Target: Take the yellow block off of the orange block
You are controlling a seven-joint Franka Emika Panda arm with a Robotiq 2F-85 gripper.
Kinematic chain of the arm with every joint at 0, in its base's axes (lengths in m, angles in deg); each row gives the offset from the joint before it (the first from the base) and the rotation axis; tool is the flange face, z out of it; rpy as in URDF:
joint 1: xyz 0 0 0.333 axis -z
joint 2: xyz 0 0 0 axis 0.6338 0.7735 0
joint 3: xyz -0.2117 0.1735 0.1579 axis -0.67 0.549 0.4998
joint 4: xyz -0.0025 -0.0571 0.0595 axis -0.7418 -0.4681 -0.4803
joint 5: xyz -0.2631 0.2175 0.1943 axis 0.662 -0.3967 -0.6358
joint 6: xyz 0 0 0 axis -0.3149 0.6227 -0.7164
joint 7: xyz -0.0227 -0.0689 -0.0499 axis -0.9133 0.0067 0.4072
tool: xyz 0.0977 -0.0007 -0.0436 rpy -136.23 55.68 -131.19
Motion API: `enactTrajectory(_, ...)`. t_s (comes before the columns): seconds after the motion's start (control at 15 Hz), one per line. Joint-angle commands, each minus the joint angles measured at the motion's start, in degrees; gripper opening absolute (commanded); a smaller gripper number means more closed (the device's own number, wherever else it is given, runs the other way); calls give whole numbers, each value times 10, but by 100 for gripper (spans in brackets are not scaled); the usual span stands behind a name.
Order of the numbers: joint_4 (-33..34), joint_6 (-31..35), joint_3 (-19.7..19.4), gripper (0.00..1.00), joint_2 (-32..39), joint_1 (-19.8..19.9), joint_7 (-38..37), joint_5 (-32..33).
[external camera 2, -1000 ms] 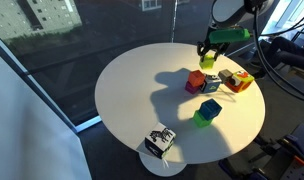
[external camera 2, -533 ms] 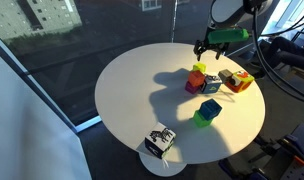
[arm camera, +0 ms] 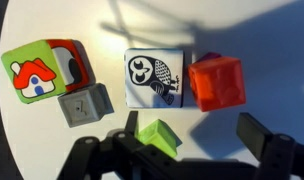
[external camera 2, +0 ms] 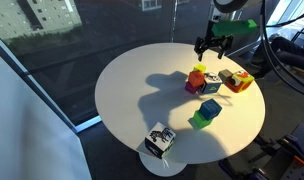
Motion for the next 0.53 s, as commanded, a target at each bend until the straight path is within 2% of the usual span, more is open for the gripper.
enactTrajectory(0.0,-18,-60,11,100,-47,7,38,-25)
enactTrajectory(0.47,-22,-180,14,100,-111,7,62,-23)
